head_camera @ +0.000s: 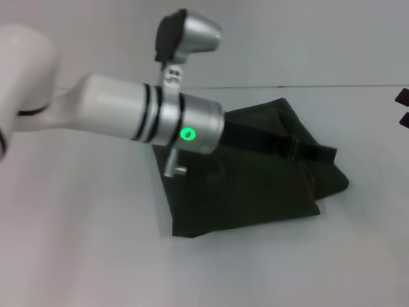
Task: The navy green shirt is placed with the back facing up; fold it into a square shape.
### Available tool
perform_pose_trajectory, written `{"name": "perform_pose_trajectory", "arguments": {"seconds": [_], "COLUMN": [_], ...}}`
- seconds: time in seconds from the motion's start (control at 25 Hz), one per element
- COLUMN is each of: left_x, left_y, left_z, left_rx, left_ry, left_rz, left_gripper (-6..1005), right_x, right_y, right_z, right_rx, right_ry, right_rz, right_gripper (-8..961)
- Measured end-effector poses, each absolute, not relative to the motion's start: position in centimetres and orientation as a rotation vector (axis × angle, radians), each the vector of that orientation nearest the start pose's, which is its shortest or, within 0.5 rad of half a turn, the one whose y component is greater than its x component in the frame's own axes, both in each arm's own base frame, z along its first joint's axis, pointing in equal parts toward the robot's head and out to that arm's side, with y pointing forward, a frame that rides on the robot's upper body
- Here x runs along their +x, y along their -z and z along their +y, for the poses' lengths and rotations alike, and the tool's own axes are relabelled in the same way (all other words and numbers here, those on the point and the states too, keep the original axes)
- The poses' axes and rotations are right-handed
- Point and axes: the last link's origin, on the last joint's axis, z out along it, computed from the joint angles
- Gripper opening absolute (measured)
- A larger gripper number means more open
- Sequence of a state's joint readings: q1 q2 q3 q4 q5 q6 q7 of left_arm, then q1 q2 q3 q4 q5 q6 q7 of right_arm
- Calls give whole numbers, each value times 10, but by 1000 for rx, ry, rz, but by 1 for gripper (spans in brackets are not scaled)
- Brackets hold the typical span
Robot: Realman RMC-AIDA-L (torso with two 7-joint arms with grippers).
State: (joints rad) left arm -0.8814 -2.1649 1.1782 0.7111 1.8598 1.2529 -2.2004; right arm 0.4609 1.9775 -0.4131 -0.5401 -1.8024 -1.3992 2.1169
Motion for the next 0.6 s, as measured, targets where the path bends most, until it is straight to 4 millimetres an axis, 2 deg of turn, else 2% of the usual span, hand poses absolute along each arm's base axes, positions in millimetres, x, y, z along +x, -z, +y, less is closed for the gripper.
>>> {"name": "perform_pose_trajectory", "arguments": {"seconds": [0.04,0.08,0.12,0.2,0.28,0.4,0.6], "left_x": [-91,-91,-103,-121,-152,-187,-221], "left_y": [72,72,43,19,-6,-27,-41], "left_z": [384,384,384,391,396,393,381], "left_rx": [-2889,-2889,-2840,-2710,-2532,-2382,-2260], "left_ry": [639,639,764,872,971,1031,1090], "left_rz": [-1141,-1141,-1182,-1305,-1482,-1647,-1700], "left_gripper": [183,209,234,335,437,560,771], "right_x": [327,327,327,324,319,308,281], "right_y": [-80,-80,-79,-78,-74,-69,-63], "right_z": [346,347,348,351,356,369,399], "right_rx": [-1814,-1819,-1827,-1858,-1919,-2030,-2148], "right_ry": [-1208,-1198,-1186,-1153,-1082,-907,-642], "right_rz": [1669,1671,1673,1678,1695,1726,1745], "right_gripper": [867,867,867,866,866,866,866]}}
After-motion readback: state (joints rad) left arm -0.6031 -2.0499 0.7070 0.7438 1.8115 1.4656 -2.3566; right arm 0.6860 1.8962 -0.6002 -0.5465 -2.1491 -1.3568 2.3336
